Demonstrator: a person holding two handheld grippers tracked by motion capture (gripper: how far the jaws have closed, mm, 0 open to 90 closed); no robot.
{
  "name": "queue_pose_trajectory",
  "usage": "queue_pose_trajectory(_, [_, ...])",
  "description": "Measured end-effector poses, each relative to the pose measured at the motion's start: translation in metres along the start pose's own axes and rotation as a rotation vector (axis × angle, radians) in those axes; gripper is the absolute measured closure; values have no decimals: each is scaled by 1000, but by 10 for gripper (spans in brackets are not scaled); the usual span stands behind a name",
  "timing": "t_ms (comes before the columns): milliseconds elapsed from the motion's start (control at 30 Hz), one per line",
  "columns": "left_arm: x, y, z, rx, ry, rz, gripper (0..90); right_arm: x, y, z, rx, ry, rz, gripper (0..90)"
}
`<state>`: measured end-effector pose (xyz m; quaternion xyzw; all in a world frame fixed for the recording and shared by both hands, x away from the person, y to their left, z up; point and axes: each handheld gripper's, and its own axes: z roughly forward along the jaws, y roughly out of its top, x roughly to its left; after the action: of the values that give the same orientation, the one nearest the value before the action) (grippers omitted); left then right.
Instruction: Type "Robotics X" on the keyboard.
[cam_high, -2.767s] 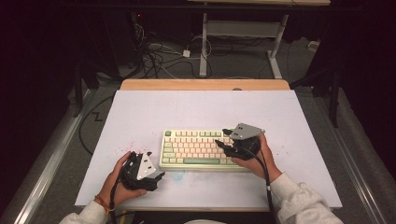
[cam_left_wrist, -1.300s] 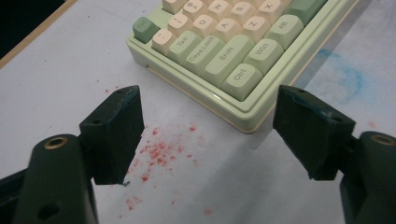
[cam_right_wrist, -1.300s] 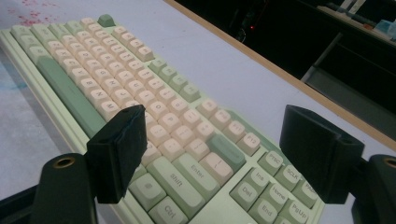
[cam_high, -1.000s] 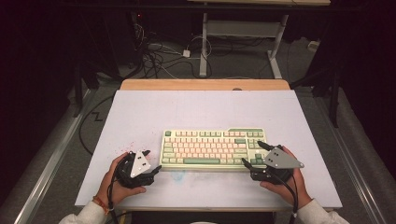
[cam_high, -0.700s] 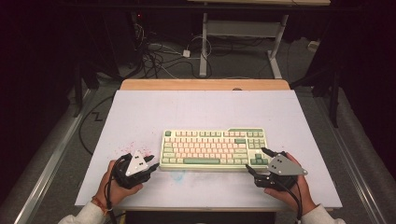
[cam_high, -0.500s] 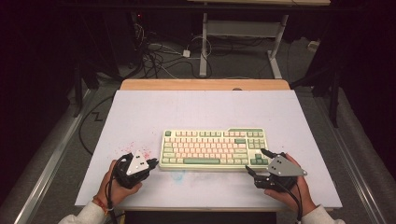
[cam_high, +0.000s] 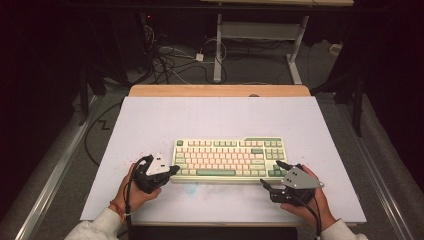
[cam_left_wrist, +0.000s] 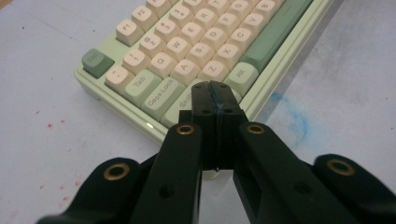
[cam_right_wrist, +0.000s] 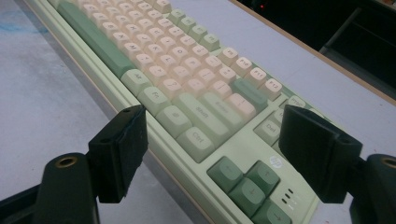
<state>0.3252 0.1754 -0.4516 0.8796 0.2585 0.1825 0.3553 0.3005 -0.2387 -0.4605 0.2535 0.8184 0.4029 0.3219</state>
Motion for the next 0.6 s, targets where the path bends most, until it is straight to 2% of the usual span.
queue_pose_trajectory(267, [1, 16, 9, 4, -34, 14, 874, 4, 0, 4, 12, 13, -17, 241])
queue_pose_trajectory(400, [0, 24, 14, 0, -35, 26, 875, 4, 0, 5, 14, 12, -21, 241])
queue_pose_trajectory(467, [-1, 29, 18, -5, -21, 37, 876, 4, 0, 5, 16, 11, -20, 241])
queue_pose_trajectory(600, [-3, 39, 27, -6, -41, 49, 876, 4, 0, 5, 16, 10, -26, 241])
